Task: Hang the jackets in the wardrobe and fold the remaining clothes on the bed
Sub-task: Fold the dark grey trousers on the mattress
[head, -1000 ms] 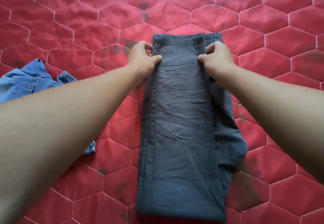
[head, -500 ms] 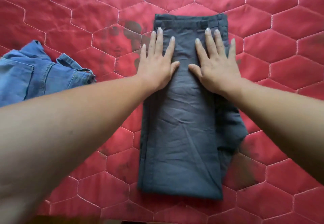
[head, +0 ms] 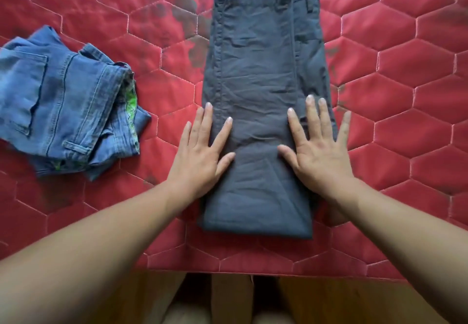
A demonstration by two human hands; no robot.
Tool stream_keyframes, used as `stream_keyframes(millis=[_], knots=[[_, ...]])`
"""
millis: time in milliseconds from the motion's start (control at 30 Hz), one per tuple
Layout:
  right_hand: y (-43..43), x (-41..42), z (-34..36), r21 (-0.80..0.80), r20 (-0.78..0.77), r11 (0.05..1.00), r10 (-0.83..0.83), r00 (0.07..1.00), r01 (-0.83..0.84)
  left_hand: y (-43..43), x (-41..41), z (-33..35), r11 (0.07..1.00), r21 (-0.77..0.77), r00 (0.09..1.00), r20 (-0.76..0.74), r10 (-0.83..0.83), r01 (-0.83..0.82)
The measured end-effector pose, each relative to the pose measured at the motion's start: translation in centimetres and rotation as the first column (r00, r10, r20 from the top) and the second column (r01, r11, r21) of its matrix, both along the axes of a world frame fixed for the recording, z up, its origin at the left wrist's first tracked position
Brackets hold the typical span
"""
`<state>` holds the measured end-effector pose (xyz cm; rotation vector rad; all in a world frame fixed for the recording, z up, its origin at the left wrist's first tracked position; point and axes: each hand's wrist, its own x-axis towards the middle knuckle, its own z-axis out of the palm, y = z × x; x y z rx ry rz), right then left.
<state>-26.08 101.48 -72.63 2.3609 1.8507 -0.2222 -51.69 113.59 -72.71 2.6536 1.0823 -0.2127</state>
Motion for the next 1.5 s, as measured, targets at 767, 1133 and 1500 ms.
stream_keyframes(millis=[767, 1133, 1500], knots=[[-9.8, -3.0, 7.1, -0.564, -0.779, 0.728, -0.626, 0.042, 0.39, -6.7, -6.8, 6.2, 0.471, -0.841, 0.806, 0.072, 0.587, -0.267], [-9.4, -1.3, 7.2, 0.192, -0.488, 0.975, 0.193, 0.851, -0.111, -4.5, -5.8, 6.3, 0.923, -0.304, 0.918, 0.381, -0.109, 0.236], [9.9, 7.1, 11.8, -0.275, -0.96, 0.815, -0.259, -0.105, 0.509, 13.2, 6.8, 9.5, 0.056, -0.998, 0.557, 0.067, 0.828, 0.038]])
